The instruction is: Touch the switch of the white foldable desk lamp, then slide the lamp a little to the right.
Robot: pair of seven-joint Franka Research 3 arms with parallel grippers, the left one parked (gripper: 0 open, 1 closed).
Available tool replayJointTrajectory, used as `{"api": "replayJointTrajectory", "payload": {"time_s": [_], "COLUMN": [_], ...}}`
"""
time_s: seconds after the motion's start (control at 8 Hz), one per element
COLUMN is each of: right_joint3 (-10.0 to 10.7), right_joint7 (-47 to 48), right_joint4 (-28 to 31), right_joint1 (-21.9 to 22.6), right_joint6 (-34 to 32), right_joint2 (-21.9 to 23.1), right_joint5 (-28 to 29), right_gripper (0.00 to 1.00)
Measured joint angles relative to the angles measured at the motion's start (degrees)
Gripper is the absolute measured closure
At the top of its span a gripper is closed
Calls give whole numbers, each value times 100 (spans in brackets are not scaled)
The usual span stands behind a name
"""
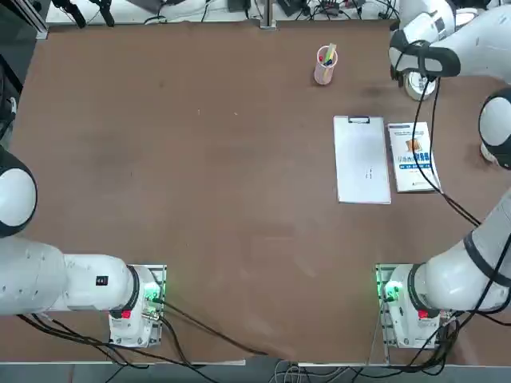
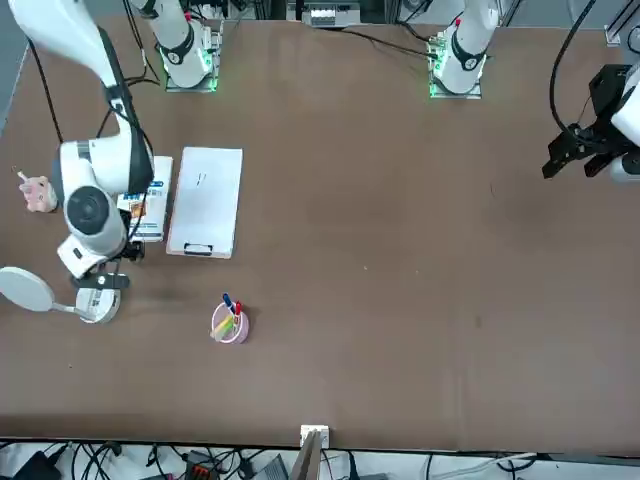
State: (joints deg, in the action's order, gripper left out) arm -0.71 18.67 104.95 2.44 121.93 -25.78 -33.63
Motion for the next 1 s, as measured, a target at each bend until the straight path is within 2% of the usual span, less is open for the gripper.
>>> {"api": "replayJointTrajectory", "payload": {"time_s": [0.38,1.0], "right_joint3": [46,4], "right_joint7": [17,24], "right_joint4": [6,-52], "right_joint1": [-251,-201], "right_joint6": [647,771], "right_joint2": [-461,-529], "right_joint5": [-278,-374], "right_gripper": [0,0]}}
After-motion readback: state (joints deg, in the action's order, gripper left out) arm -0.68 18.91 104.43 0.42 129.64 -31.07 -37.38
